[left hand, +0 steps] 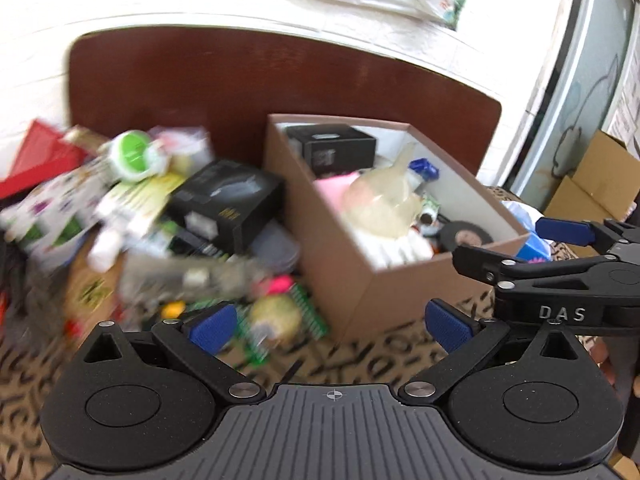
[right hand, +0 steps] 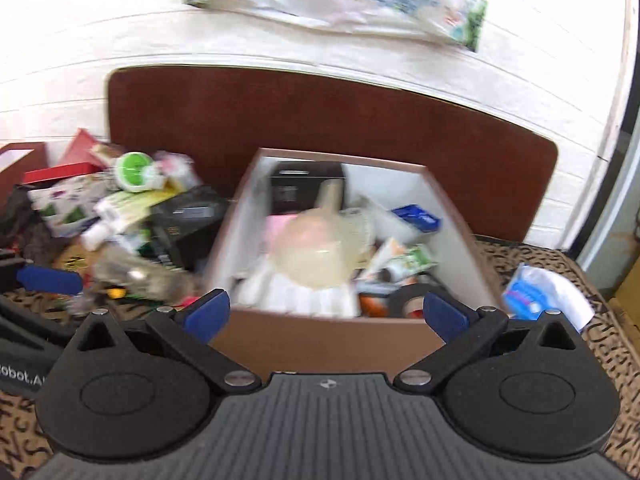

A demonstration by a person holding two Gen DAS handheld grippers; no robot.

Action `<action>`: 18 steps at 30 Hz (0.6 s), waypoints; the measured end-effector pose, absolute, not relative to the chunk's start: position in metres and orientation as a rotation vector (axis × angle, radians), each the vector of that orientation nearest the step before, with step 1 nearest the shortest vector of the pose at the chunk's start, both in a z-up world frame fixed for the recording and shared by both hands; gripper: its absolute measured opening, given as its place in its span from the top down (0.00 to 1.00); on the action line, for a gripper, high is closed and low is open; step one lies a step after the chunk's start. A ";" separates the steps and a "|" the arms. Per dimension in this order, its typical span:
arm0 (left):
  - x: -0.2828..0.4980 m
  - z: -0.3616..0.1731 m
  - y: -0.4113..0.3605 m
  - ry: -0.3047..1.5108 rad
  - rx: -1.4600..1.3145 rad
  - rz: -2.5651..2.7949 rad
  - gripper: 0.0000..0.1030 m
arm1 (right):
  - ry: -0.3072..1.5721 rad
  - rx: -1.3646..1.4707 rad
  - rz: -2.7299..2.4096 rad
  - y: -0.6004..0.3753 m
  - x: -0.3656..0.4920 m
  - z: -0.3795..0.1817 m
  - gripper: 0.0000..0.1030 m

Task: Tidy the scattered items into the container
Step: 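Move both open tools back toward the pile of items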

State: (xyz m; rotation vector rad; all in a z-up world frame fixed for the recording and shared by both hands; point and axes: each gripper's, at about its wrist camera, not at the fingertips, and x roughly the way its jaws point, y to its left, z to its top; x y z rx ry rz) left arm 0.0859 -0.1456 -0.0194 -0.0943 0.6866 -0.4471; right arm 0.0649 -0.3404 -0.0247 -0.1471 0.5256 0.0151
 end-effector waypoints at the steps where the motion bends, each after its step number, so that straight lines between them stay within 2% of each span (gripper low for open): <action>1: 0.079 -0.022 -0.136 0.685 -0.104 -0.442 0.00 | 0.519 -0.145 0.025 -0.331 0.058 -0.027 0.00; 9: 0.032 -0.050 -0.060 0.670 -0.103 -0.334 0.00 | 0.485 -0.180 0.136 -0.263 0.023 -0.054 0.00; 18: 0.032 -0.071 -0.006 0.707 -0.171 -0.243 0.00 | 0.565 -0.143 0.200 -0.223 0.024 -0.090 0.01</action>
